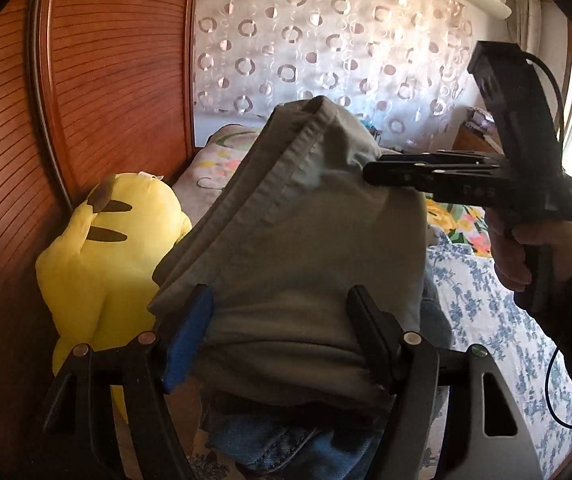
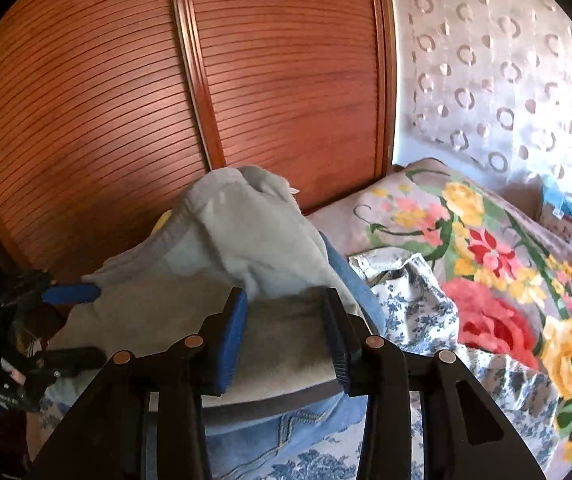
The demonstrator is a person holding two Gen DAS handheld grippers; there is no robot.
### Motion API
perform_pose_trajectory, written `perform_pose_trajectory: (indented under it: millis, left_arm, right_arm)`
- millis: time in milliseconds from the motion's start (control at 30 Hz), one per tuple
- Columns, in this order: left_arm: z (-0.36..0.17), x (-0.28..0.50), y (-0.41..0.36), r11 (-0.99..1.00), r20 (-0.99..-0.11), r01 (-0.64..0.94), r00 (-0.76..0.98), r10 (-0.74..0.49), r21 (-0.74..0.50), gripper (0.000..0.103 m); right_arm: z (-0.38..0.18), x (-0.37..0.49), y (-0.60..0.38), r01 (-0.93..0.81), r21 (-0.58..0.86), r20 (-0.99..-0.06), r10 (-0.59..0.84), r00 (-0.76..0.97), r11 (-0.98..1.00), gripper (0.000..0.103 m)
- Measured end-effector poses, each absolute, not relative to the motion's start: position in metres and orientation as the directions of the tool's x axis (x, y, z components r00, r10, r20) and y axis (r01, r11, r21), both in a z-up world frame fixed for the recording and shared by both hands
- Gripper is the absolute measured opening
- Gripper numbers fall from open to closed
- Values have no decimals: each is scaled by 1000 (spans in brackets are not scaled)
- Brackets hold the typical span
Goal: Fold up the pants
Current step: 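Lower the pants onto the blue jeans stack and open both tools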
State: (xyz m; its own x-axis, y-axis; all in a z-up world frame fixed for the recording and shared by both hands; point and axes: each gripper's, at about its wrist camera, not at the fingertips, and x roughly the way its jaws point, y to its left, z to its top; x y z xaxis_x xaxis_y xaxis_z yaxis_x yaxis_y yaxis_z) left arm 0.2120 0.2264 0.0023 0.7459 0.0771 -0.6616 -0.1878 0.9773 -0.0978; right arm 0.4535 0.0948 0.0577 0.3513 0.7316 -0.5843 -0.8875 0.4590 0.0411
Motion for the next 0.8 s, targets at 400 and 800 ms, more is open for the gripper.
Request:
perform_pose_trajectory:
  millis: [400, 800]
  left_arm:
    - [0, 215, 224, 975, -661, -200, 745, 89, -94, 78]
    - [-1, 220, 222, 979, -665, -192, 740, 102, -63, 83]
  right_arm:
    - [56, 421, 76, -863, 33, -558, 725, 403, 505, 47]
    - [53, 372, 50, -806, 30, -507, 704, 497, 591, 78]
